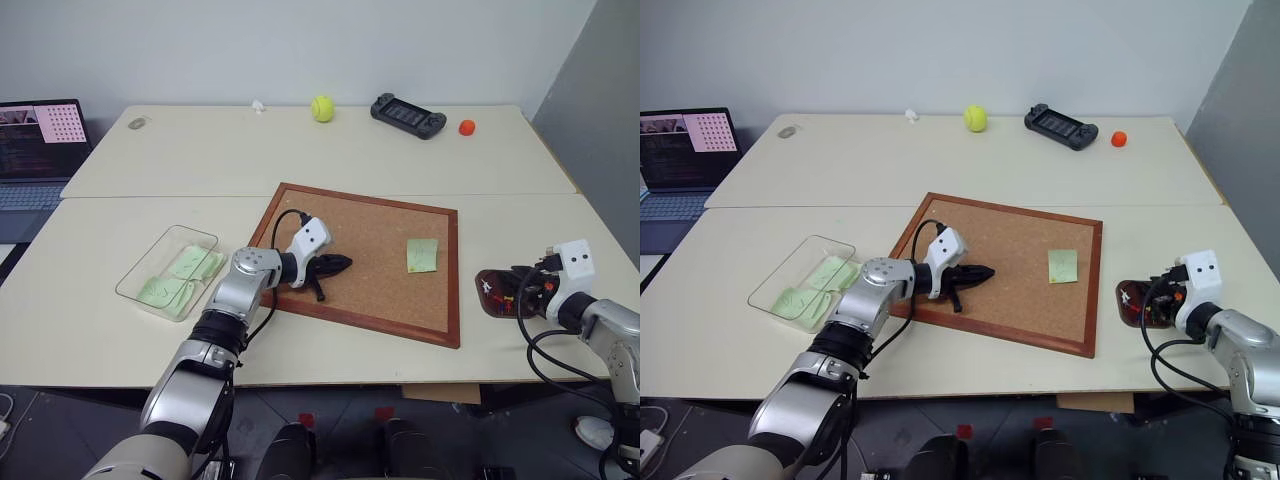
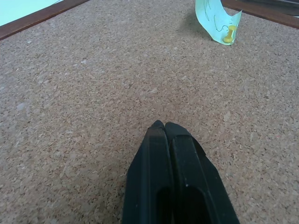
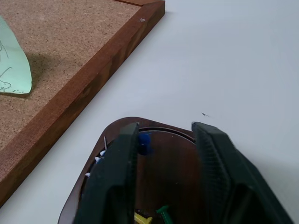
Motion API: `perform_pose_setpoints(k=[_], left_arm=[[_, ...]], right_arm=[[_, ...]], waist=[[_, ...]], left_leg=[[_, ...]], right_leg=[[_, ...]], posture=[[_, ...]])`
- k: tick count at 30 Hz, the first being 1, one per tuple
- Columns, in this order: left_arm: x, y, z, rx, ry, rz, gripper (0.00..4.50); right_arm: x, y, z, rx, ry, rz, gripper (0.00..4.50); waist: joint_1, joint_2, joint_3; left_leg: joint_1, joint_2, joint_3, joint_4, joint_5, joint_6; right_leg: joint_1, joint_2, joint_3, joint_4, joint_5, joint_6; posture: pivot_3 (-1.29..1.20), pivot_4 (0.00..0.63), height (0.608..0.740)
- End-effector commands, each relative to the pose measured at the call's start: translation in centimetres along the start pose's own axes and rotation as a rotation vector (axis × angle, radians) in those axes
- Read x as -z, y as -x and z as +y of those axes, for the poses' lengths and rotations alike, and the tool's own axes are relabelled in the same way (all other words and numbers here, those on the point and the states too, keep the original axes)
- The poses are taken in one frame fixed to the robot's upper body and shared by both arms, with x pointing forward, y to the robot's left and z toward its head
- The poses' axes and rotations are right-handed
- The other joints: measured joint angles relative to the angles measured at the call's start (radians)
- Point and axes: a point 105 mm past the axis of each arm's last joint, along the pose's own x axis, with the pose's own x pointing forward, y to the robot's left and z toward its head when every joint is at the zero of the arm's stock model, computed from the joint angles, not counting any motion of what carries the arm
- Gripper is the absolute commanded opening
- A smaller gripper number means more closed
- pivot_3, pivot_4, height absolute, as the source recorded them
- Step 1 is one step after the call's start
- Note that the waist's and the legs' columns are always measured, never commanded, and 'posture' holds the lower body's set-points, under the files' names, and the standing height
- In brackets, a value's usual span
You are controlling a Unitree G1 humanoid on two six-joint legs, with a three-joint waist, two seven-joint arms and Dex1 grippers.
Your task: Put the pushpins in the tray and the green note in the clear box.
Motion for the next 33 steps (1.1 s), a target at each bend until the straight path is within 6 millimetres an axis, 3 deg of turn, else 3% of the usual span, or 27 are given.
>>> perform_pose_setpoints(k=[1, 9, 12, 15, 19, 22, 27, 33], left_arm=[[1.8, -0.4, -1.2, 0.045, 0.032, 0.059, 0.0], [1.7, -0.6, -1.3, 0.047, 0.03, 0.055, 0.0], [1.7, -0.6, -1.3, 0.047, 0.029, 0.054, 0.0], [1.7, -0.5, -1.2, 0.046, 0.029, 0.055, 0.0], [1.7, -0.7, -1.3, 0.051, 0.028, 0.056, 0.0], [1.8, -0.7, -1.3, 0.051, 0.03, 0.063, 0.0], [3.0, -0.5, -1.6, 0.064, 0.075, 0.101, 0.0], [3.6, -0.1, -1.6, 0.063, 0.086, 0.118, 0.0]], right_arm=[[-1.1, 0.3, -0.3, 0.006, 0.053, -0.029, 2.84], [-1.2, 0.8, -1.0, 0.027, 0.088, -0.029, 4.47], [-2.2, 0.9, -0.6, -0.01, 0.099, -0.074, 4.47], [-3.8, 1.2, 2.6, -0.217, 0.12, -0.151, 4.47], [-3.4, 1.2, 7.6, -0.493, 0.167, -0.118, 4.47], [-3.4, 0.3, 10.2, -0.604, 0.217, -0.117, 4.47], [-4.0, -2.3, 12.4, -0.637, 0.236, -0.155, 4.47], [-4.1, -4.9, 13.0, -0.627, 0.232, -0.158, 4.47]], waist=[[0.0, 0.0, 0.0], [0.0, 0.0, 0.0], [0.0, 0.0, 0.0], [0.0, 0.0, 0.0], [0.0, 0.0, 0.0], [-0.001, -0.001, 0.0], [-0.001, -0.001, 0.0], [-0.001, 0.0, 0.0]], left_leg=[[0.0, 0.0, 0.0, 0.0, 0.0, 0.0], [0.0, 0.0, 0.0, 0.0, 0.0, 0.0], [0.0, 0.0, 0.0, 0.0, 0.0, 0.0], [0.0, 0.0, 0.0, 0.0, 0.0, 0.0], [0.0, 0.0, 0.0, 0.0, 0.0, 0.0], [0.0, 0.0, 0.0, 0.0, 0.0, 0.0], [0.0, 0.0, 0.0, 0.0, 0.0, 0.0], [0.0, 0.0, -0.001, 0.0, 0.0, 0.0]], right_leg=[[0.0, 0.0, 0.0, 0.0, 0.0, 0.0], [0.0, 0.0, 0.0, 0.0, 0.0, 0.0], [0.0, 0.0, 0.0, 0.0, 0.0, 0.0], [0.0, 0.0, 0.0, 0.0, 0.0, 0.0], [0.0, 0.001, 0.0, 0.0, 0.0, 0.0], [0.0, 0.001, 0.0, -0.001, 0.0, 0.0], [0.0, 0.0, 0.0, -0.001, 0.0, 0.001], [0.0, 0.0, -0.001, -0.001, 0.0, 0.0]], posture=[[0.0, 0.15, 0.74], [0.0, 0.15, 0.74], [0.0, 0.15, 0.74], [0.0, 0.15, 0.74], [0.0, 0.15, 0.74], [0.0, 0.15, 0.74], [0.0, 0.15, 0.74], [0.0, 0.15, 0.74]])
